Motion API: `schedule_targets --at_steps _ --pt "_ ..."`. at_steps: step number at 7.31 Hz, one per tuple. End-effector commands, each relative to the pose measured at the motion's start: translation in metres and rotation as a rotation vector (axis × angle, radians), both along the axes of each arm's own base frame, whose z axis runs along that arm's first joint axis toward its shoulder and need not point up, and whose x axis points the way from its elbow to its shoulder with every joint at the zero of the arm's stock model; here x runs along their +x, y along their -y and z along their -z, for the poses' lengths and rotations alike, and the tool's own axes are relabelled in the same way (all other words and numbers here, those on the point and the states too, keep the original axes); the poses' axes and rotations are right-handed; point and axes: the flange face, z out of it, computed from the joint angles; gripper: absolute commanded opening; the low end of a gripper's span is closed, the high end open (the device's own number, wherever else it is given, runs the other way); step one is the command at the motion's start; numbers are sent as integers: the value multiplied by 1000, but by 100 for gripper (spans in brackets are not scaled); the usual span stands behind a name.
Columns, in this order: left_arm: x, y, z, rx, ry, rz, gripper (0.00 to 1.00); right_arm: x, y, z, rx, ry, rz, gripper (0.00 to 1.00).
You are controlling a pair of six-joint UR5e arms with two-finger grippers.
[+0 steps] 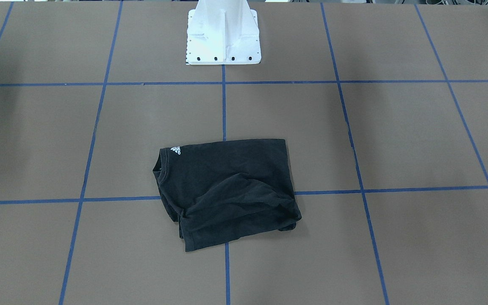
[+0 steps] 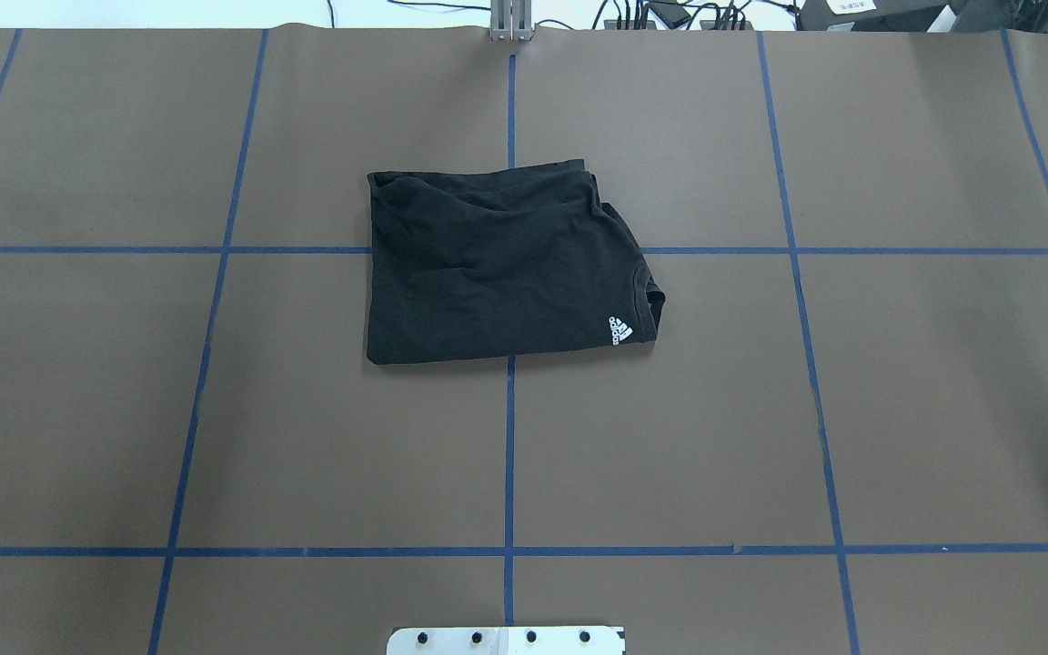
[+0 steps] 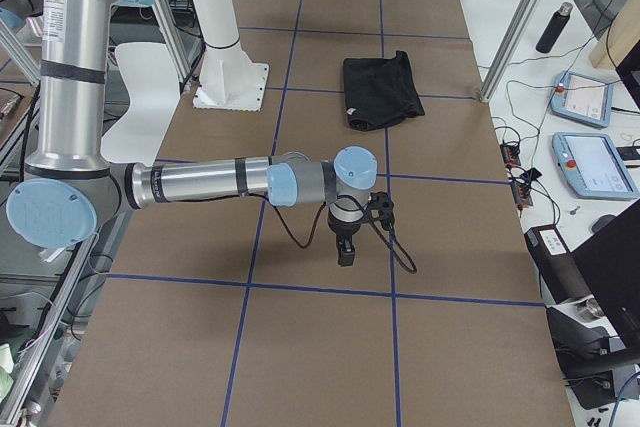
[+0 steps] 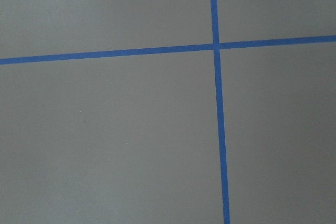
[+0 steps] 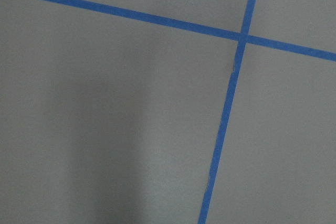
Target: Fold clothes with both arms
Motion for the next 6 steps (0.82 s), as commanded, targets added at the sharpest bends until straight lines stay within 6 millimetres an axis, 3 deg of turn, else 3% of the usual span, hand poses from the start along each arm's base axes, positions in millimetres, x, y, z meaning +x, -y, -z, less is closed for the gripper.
schedule_targets --at_steps 1,3,4,6 --pt "1 -2 -6 -8 4 -7 100 12 -16 -8 -18 -3 -19 100" --pt "1 -3 -17 -29 4 -7 100 47 -36 -3 -7 -2 -91 100" --pt "1 -3 -15 -26 -3 -6 100 49 -39 -4 -15 -4 -99 100" --pt "1 -1 -9 -12 -2 -6 100 49 -38 12 9 3 -105 100"
